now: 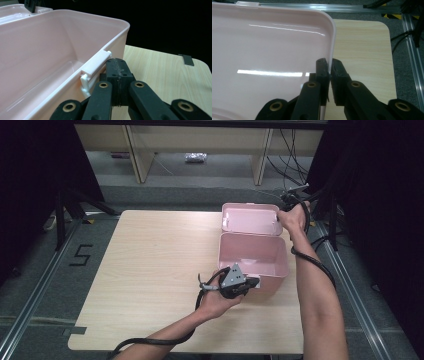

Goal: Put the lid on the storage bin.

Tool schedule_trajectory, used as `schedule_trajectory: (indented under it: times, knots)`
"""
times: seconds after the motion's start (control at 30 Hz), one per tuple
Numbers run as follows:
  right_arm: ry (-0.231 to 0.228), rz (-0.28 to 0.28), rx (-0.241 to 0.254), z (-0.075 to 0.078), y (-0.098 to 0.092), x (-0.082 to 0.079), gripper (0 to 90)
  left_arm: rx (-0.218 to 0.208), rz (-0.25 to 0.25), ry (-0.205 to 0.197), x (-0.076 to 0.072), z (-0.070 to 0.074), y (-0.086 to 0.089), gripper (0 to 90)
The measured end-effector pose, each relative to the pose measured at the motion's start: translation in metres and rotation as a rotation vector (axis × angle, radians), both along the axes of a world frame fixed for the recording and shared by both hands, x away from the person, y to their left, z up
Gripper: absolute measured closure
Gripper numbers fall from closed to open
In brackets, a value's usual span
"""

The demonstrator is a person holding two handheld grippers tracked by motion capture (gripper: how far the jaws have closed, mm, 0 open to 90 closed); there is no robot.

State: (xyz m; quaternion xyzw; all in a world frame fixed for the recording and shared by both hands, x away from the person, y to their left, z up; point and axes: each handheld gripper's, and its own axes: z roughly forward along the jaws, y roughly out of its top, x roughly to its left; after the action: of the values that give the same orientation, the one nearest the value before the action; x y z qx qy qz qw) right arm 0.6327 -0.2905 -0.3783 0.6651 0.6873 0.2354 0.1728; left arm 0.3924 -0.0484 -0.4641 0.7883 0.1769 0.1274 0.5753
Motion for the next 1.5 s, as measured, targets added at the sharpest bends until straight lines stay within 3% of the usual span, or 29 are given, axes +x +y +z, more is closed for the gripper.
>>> schedule_trajectory:
  times: [0.07, 0.23, 0.3, 0.43, 0.5, 0.53, 0.57, 0.77, 0.8, 0.87, 1.0, 1.13, 1.17, 1.23, 1.3, 1.37, 1.5]
  knots:
    - [-0.016, 0.033, -0.019, 0.001, -0.002, 0.001, 86.3, 0.0, 0.003, -0.006, 0.0, 0.0, 0.0, 90.0]
    - [-0.027, 0.036, -0.023, 0.004, -0.002, -0.001, 86.5, -0.002, -0.003, -0.009, 0.0, 0.0, 0.0, 90.0]
    - [-0.016, 0.012, 0.004, 0.006, 0.0, -0.002, 86.6, -0.008, -0.007, -0.017, 0.001, 0.0, -0.001, 90.0]
    - [-0.039, 0.035, -0.02, 0.007, -0.001, -0.002, 86.8, 0.0, -0.008, -0.028, 0.002, 0.001, 0.0, 90.0]
    - [-0.042, 0.034, -0.019, 0.009, -0.001, -0.003, 86.9, -0.005, -0.013, -0.02, 0.001, 0.0, -0.001, 90.0]
    - [-0.029, 0.006, 0.011, 0.01, 0.002, -0.004, 86.9, 0.0, -0.01, -0.012, 0.0, 0.0, -0.001, 90.0]
    - [-0.052, 0.034, -0.018, 0.01, 0.0, -0.003, 87.0, 0.001, -0.011, -0.011, 0.0, 0.0, -0.001, 90.0]
    - [-0.066, 0.035, -0.012, 0.014, 0.001, -0.005, 87.4, 0.009, -0.012, 0.005, -0.001, 0.001, -0.001, 90.0]
    - [-0.056, 0.006, 0.006, 0.015, 0.003, -0.006, 87.4, 0.009, -0.011, 0.006, -0.001, 0.001, -0.001, 90.0]
    - [-0.071, 0.037, -0.014, 0.016, 0.001, -0.005, 87.4, 0.008, -0.01, 0.008, -0.001, 0.001, -0.001, 90.0]
    - [-0.085, 0.033, -0.002, 0.018, 0.002, -0.007, 87.4, 0.007, -0.01, 0.009, -0.001, 0.001, -0.002, 90.0]
    - [-0.111, 0.061, -0.032, 0.021, -0.001, -0.008, 87.5, 0.011, -0.01, 0.01, -0.001, 0.001, -0.002, 90.0]
    - [-0.094, 0.026, 0.004, 0.022, 0.002, -0.01, 87.6, 0.013, -0.011, 0.009, -0.001, 0.001, -0.002, 90.0]
    - [-0.112, 0.06, -0.028, 0.024, -0.001, -0.01, 87.7, 0.014, -0.015, 0.008, 0.0, 0.001, -0.002, 90.0]
    - [-0.108, 0.038, 0.0, 0.025, 0.001, -0.012, 87.8, 0.018, -0.011, 0.011, 0.0, 0.002, -0.001, 90.0]
    - [-0.129, 0.06, -0.024, 0.027, -0.001, -0.012, 88.0, 0.016, -0.012, 0.01, 0.0, 0.002, -0.002, 90.0]
    - [-0.149, 0.049, -0.013, 0.029, 0.0, -0.015, 88.1, 0.017, -0.01, 0.015, 0.0, 0.002, -0.002, 90.0]
